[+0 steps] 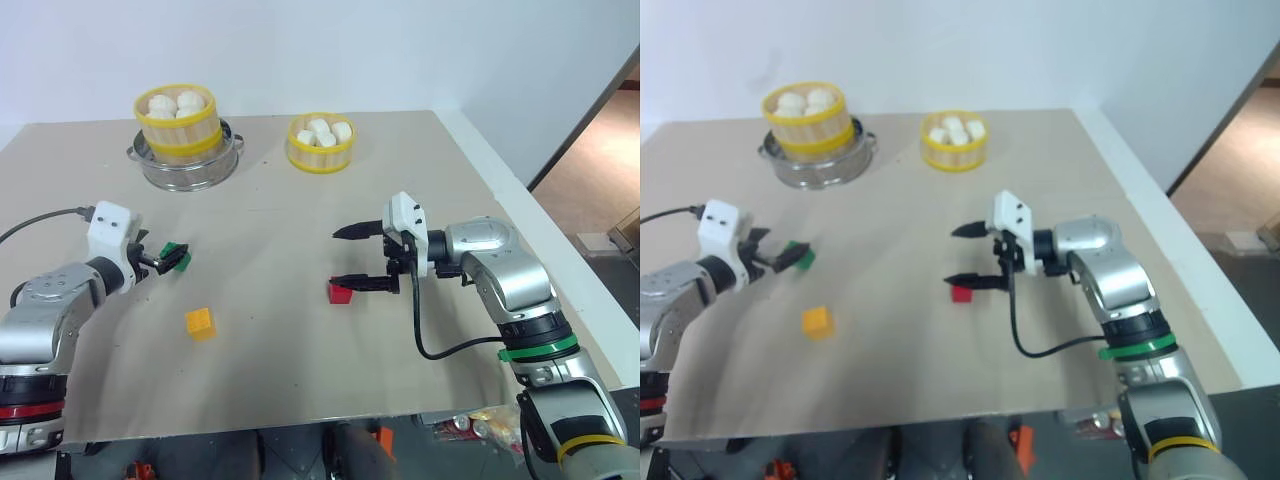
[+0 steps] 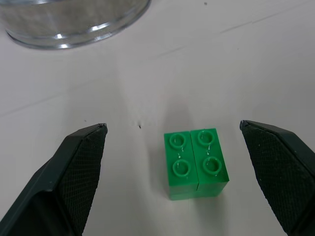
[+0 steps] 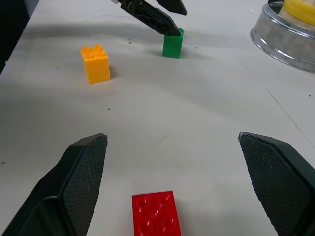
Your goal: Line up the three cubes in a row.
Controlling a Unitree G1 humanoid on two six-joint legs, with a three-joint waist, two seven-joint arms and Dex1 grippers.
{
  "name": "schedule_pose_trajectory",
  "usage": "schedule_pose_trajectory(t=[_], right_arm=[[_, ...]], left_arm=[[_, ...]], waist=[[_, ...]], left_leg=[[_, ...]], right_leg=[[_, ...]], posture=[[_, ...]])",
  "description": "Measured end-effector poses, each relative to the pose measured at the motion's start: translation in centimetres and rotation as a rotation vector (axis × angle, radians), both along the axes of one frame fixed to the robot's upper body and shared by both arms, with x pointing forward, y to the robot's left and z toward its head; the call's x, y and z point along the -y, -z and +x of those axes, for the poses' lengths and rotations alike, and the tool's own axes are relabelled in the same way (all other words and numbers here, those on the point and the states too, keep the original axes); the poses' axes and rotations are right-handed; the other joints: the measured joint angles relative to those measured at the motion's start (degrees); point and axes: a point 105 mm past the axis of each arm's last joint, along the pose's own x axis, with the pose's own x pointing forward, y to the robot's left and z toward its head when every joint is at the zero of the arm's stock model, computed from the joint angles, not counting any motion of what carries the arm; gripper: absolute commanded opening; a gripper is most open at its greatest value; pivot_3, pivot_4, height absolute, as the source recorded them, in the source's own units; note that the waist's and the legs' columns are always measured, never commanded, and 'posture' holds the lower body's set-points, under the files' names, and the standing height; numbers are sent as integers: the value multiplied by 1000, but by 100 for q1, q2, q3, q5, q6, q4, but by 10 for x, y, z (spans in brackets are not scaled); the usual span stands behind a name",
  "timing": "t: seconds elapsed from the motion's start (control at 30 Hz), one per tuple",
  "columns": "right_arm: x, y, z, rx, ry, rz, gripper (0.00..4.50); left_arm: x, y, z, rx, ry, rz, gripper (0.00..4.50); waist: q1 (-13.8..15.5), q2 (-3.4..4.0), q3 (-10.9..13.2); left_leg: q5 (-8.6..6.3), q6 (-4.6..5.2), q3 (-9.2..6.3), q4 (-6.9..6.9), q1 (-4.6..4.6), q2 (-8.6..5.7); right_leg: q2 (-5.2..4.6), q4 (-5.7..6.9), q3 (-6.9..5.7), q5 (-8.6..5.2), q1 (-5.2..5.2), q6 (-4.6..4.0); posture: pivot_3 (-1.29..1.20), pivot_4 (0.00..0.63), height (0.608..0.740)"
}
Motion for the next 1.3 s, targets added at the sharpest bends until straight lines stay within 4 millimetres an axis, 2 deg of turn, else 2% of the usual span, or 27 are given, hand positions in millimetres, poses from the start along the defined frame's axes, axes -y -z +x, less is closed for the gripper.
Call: schedule_pose_trajectory(t=[0.03,0.13,0.37,0.67,0.77,0.87,1.0,1.1,1.2,1.3], right_arm=[[0,0,0,2,0,0,4438],[0,0,0,10,1,0,4500],[1,0,1,17,5,-4,4500],[1,-1,2,26,13,-3,4500],[2,-1,2,27,15,-5,4500],[1,-2,2,30,13,-7,4500],[1,-3,3,36,10,-11,4500],[2,-2,5,32,15,-12,4500],[3,-2,6,39,29,-19,4500],[6,-3,7,38,45,-20,4500]], left_arm=[[0,3,1,-15,-4,0,4500],[0,11,3,-54,-8,1,3713],[5,20,6,-105,11,-13,1324],[3,16,1,-131,92,41,1308],[10,-9,-10,-81,328,159,1308],[37,-38,-14,41,592,220,1308],[64,-48,-11,75,781,261,1308],[101,-40,-13,64,940,256,1308],[135,-22,-28,-1,1064,254,1308],[149,-12,-32,-26,1069,254,1308]], waist=[[0,0,0],[2,0,0],[1,0,0],[-2,-1,0],[2,-1,1],[35,-2,1],[14,-2,1],[13,-2,1],[-29,-2,1],[-32,-2,1]], left_leg=[[0,0,0,0,0,0],[0,0,-1,0,0,0],[0,0,1,0,-1,0],[0,0,2,-2,-2,0],[3,-4,10,-11,-10,1],[5,-8,9,-10,-15,-1],[5,-8,19,-4,-18,-4],[5,-8,20,6,-30,-6],[4,-5,25,12,-55,-2],[2,-2,21,13,-56,4]], right_leg=[[0,0,0,0,-1,0],[0,1,0,0,-1,0],[0,1,2,1,-3,1],[1,1,3,1,-7,1],[1,2,6,0,-22,-4],[-2,2,1,-1,-21,-4],[-2,1,13,4,-23,4],[-2,1,17,6,-27,11],[4,6,31,8,-58,16],[14,9,30,8,-60,15]], posture=[[0,150,740],[0,150,740],[0,150,740],[0,150,740],[0,150,740],[0,150,740],[0,150,740],[0,150,740],[0,150,740],[0,150,740]])
